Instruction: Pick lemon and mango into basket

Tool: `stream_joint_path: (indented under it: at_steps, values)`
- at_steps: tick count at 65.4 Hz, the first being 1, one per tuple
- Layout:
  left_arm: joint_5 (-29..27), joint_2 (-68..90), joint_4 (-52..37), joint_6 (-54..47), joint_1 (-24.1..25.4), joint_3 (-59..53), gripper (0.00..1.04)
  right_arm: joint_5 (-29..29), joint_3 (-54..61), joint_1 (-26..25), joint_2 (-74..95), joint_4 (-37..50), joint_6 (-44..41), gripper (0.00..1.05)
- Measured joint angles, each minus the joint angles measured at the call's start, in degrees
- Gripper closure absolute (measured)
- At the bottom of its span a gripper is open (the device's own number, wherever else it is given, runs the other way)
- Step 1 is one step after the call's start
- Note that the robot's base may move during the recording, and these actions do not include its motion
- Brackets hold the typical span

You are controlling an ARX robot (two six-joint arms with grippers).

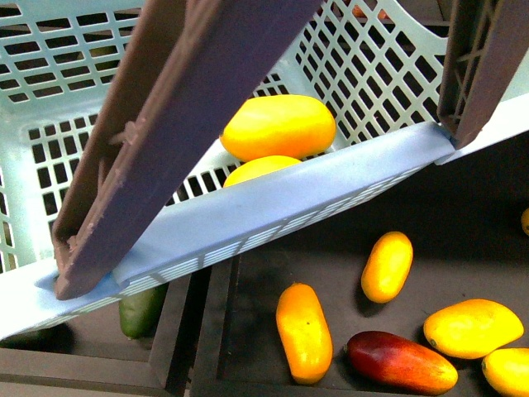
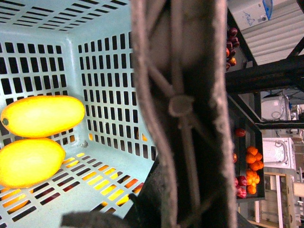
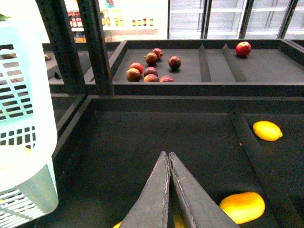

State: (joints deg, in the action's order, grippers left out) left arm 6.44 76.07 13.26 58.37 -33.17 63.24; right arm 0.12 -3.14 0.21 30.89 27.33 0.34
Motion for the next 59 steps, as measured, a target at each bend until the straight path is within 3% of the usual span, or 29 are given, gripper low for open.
stream_joint_path:
  at_steps: [17,59]
  values:
    - [0.07,0.00,0.00,0.02,0.00,0.00,1.00,-0.04,2.14,-0.02,-4.92,-1.70,-0.02,1.03]
    - [0.02,0.00,-0.02,0.00,0.00,0.00,1.00,-0.09,2.14,-0.02,-19.12,-15.52,-0.02,1.03]
